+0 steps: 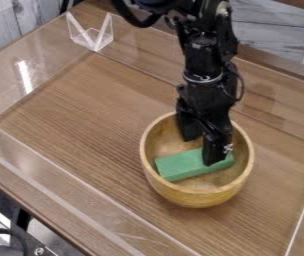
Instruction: Remove the green block from inside the brown bowl and put it on the table
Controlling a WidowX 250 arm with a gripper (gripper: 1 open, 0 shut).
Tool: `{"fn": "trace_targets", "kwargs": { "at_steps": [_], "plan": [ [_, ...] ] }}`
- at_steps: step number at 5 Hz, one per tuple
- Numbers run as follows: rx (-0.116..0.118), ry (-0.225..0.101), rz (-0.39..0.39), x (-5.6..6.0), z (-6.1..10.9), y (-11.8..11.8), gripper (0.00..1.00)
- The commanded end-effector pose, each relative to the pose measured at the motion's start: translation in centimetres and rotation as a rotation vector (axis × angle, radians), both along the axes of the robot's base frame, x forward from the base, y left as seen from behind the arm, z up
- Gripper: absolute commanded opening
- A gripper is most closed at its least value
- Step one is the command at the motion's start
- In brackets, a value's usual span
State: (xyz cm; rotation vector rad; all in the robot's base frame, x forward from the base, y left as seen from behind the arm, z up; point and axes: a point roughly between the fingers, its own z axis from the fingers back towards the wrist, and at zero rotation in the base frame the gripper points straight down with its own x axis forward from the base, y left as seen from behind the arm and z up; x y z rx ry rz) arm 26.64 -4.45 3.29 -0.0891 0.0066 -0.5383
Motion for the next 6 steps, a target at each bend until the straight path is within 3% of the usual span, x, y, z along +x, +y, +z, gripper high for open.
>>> {"fn": "trace_targets", "kwargs": {
  "at_steps": [1, 2, 3, 6],
  "plan": [
    [0.007, 0.008, -0.009, 0.0, -1.7, 0.0, 1.00],
    [0.007, 0.013, -0.012, 0.0, -2.4, 0.0, 1.00],
    [0.006, 0.016, -0.015, -0.2, -2.4, -0.4, 0.00],
    [-0.019, 0.086, 0.004, -1.8, -2.3, -1.0, 0.00]
  ]
}}
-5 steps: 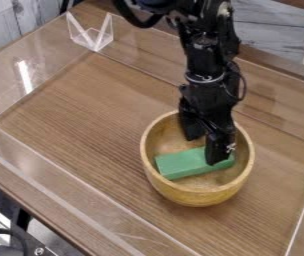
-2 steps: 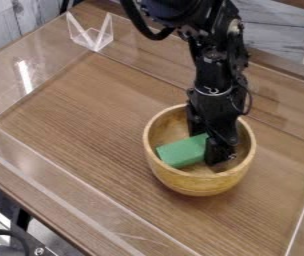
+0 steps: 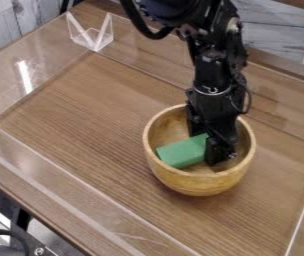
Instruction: Remove the green block from inside the brown bowl and put it on the table
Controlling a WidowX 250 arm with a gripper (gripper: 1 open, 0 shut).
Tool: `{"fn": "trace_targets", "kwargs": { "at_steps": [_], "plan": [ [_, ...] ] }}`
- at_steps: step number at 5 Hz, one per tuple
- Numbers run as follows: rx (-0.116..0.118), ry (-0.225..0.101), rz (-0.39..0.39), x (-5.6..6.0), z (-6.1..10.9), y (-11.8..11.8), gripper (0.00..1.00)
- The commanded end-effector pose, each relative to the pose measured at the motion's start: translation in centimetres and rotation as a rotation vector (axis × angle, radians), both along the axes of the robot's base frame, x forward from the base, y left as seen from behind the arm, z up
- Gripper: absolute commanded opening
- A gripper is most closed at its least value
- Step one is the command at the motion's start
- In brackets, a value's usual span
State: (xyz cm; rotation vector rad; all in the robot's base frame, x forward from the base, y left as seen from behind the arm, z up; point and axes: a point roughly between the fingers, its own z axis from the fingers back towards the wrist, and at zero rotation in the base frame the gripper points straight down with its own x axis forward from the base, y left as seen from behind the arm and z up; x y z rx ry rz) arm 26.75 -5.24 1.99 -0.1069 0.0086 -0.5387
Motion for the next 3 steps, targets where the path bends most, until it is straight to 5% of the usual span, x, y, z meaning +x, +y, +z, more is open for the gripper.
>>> {"fn": "trace_targets", "kwargs": {
  "at_steps": [1, 3],
  "plan": [
    [-0.010, 0.103, 0.010, -2.4, -0.9, -0.4, 0.00],
    [-0.024, 0.152, 0.024, -3.5, -0.7, -0.8, 0.00]
  ]
}}
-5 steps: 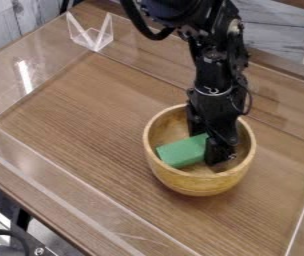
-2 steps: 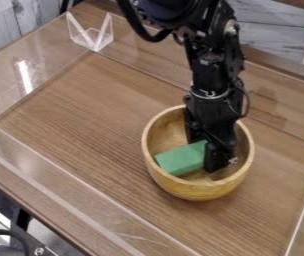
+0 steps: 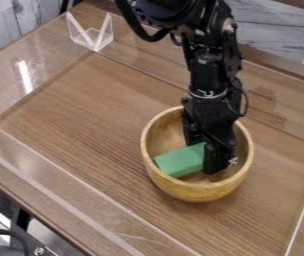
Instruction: Remove the green block from inside the brown bowl and put it on the table
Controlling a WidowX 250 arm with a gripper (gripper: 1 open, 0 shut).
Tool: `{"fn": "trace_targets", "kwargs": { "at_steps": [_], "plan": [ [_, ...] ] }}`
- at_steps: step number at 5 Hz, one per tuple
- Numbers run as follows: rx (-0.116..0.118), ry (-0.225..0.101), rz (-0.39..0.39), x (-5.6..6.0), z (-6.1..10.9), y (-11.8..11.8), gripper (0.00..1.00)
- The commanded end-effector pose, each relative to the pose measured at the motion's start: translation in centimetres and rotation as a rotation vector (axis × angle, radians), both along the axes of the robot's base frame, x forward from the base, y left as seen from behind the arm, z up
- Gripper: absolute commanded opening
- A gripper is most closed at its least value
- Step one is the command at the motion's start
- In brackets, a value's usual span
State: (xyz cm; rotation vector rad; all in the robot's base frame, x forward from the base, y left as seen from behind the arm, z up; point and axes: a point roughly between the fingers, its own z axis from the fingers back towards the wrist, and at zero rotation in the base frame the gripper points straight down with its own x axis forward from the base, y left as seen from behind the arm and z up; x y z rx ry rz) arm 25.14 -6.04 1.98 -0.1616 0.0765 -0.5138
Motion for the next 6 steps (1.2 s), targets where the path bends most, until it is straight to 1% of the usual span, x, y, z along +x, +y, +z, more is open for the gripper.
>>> {"fn": "trace_targets", "kwargs": {
  "at_steps": [1, 3, 5, 6],
  "plan": [
    [0.002, 0.096, 0.008, -2.4, -0.6, -0.2, 0.00],
    [-0.015, 0.141, 0.019, -3.3, -0.3, -0.7, 0.00],
    [-0.037, 0.191, 0.056, -4.4, 1.2, -0.6, 0.00],
    [-0.047, 0.209, 0.072, -4.7, 1.8, -0.4, 0.00]
  ]
}}
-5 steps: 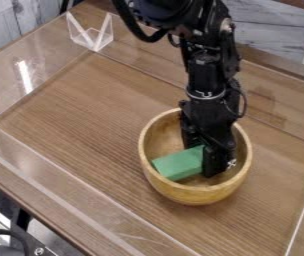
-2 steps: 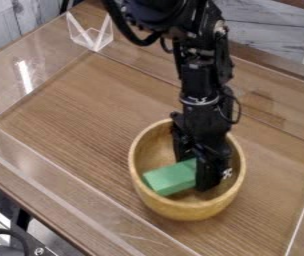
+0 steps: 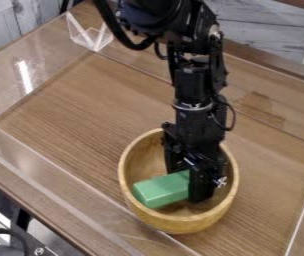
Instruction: Remove the green block from inside the brown bowl and put it on the table
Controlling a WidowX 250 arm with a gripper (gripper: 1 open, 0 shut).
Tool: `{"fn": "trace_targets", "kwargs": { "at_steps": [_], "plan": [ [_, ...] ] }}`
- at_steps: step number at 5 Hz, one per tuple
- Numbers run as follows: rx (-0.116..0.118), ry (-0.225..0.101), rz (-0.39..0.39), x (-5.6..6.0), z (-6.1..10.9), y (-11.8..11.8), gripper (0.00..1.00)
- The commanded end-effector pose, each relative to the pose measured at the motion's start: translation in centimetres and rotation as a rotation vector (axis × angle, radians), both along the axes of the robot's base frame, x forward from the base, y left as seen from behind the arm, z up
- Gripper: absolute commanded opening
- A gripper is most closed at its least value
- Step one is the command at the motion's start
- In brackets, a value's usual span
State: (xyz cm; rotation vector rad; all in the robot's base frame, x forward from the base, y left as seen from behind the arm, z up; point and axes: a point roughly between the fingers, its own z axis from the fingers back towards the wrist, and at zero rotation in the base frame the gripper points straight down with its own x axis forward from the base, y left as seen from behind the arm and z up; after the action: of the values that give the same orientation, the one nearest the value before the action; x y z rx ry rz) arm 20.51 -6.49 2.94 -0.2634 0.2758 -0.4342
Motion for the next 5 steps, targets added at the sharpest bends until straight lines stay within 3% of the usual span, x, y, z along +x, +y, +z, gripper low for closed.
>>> {"fn": "trace_targets", "kwargs": {
  "at_steps": [1, 5],
  "plan": [
    [-0.009, 0.004, 0.027, -0.4, 1.3, 0.3, 0.00],
    [-0.045, 0.057, 0.087, -1.2, 3.1, 1.2, 0.00]
  ]
}}
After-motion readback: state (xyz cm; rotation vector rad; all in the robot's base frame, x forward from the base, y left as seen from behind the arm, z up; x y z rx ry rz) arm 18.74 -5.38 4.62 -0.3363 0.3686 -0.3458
